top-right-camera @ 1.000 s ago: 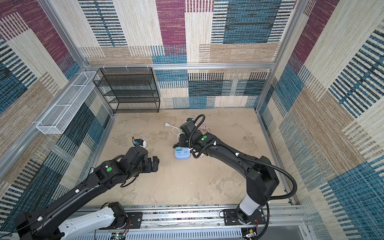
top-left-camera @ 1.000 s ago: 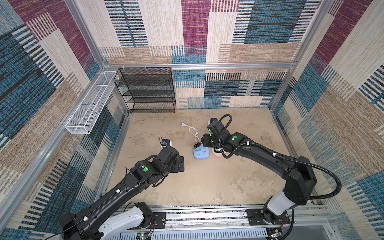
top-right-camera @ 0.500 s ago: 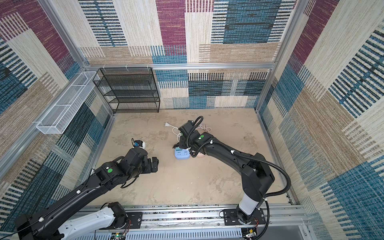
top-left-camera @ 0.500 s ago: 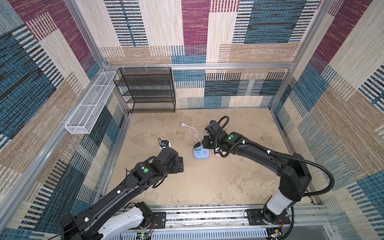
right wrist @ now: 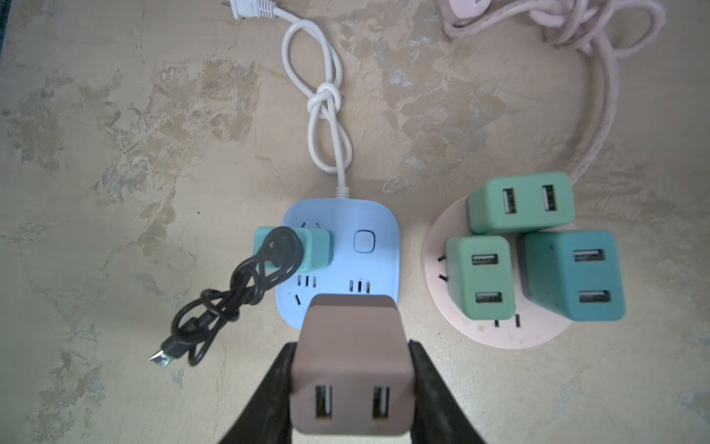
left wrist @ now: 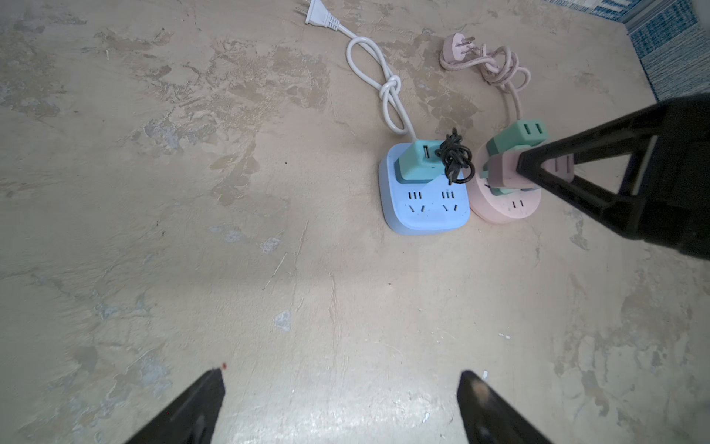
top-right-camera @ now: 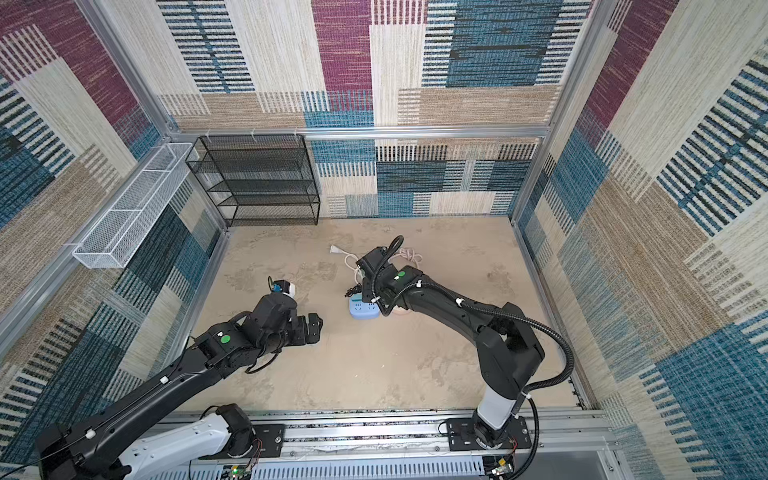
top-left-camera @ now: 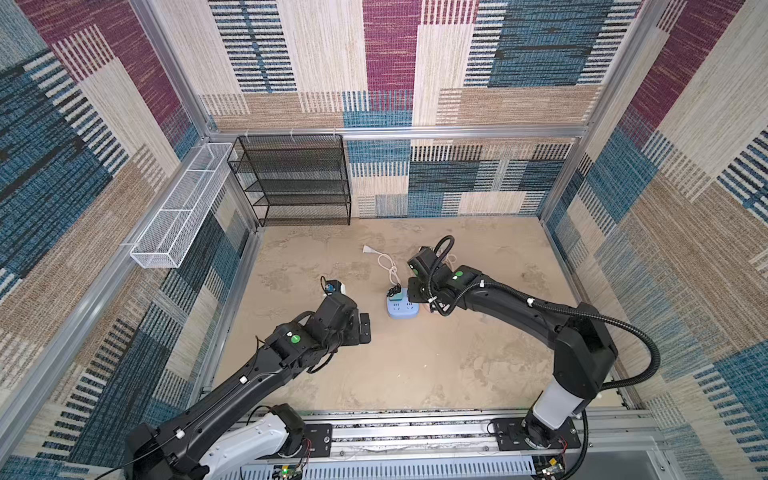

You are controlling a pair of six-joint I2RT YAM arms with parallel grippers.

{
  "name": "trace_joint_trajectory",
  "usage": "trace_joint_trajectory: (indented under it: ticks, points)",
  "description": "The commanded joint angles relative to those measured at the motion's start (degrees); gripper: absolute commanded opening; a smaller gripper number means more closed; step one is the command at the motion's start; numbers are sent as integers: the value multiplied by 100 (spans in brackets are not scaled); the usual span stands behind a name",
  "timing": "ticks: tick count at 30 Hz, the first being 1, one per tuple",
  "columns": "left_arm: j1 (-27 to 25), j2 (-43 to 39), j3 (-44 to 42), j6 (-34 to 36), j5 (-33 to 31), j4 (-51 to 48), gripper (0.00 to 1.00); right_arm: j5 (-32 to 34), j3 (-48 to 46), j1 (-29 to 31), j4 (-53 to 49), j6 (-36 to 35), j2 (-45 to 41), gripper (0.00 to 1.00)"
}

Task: Insert the plug
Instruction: 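Carry the pink adapter over the blue square strip with the right gripper, then align the pink adapter above the free socket beside the teal adapter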

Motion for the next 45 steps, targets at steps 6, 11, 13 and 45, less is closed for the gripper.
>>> trace_joint_trajectory:
  ticks: [6, 11, 13, 45]
  points:
    - [89, -41, -133, 2, 256, 229, 99, 38, -54, 8, 125, -114, 195, 0]
    - [122, -70, -204, 4, 284, 281, 99, 37, -38, 8, 189, -175, 292, 0]
    - [135, -41, -207, 1, 317, 302, 100, 36, -11, 8, 207, -197, 349, 0]
    - [341, -9, -382, 58, 509, 457, 100, -66, 199, 18, 192, -394, 800, 0]
